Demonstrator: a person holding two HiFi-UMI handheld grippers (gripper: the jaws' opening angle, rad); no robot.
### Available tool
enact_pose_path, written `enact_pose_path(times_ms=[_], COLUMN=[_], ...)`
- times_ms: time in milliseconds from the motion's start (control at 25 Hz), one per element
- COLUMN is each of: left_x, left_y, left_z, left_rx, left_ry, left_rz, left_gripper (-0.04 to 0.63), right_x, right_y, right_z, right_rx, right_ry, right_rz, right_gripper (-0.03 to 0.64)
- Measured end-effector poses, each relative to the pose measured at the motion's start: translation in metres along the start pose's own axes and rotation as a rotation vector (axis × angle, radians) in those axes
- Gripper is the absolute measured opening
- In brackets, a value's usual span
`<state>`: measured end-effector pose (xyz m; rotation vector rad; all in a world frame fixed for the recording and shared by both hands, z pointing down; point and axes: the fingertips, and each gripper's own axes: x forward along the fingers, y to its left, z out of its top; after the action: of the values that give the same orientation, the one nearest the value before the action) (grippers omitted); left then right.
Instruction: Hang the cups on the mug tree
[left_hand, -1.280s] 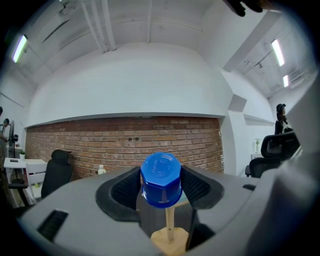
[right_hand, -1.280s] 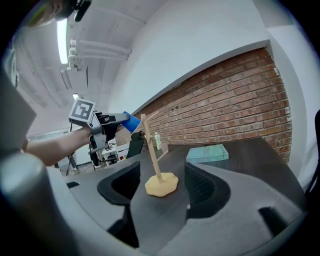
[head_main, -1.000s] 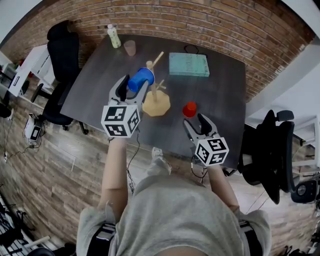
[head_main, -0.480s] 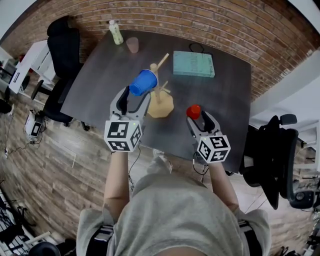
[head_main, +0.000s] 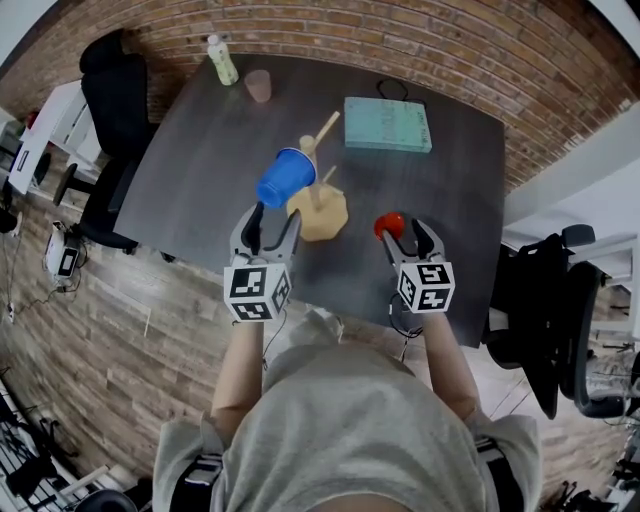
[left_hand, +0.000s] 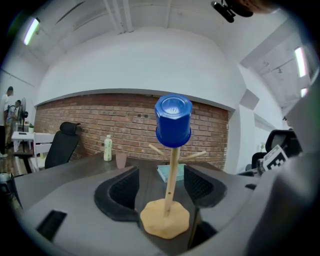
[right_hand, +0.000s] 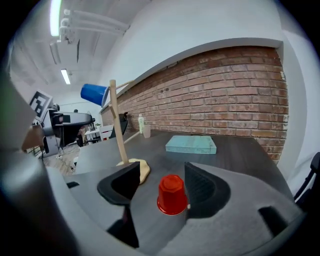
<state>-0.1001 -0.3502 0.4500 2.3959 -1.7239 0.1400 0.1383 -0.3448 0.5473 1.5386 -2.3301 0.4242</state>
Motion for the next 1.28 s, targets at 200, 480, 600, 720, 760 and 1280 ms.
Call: enact_pose_path(times_ms=[200, 480, 600, 720, 760, 1280], left_x=[0.003, 0.004, 0.003, 0.001, 0.001, -0.003], left_y=[0.0, 0.007, 0.011, 0.015, 0.017, 0.019], left_z=[-0.028, -0.051, -0.061, -0.072, -0.074, -0.076], left_rx=[-0.011, -0.014, -0.021, -0.017, -0.013, -0.024], left_ry=[0.043, 0.087, 0.102, 0.124, 0.132, 0.13], left_rz=[-0.004, 0.002, 0.01, 0.028, 0.034, 0.037], left_gripper=[0.265, 0.203, 0.175, 0.14, 0.126, 0.04], right_x=[0.019, 0.037, 0.042, 0.045, 0.046, 0.044], right_y=[-0.012, -0.016, -0.018, -0.021, -0.022, -0.023], right_z=[-0.025, -0.057, -0.067, -0.074, -0.075, -0.067], right_rx=[-0.023, -0.024, -0.019, -0.017, -0.017, -0.026], right_ry=[0.078, 0.162, 0.186, 0.197, 0.197, 0.178], right_rz=[-0.022, -0.035, -0.045, -0.06, -0.066, -0.085], right_gripper=[0.273, 0.271, 0.267, 0.258, 0.251, 0.215])
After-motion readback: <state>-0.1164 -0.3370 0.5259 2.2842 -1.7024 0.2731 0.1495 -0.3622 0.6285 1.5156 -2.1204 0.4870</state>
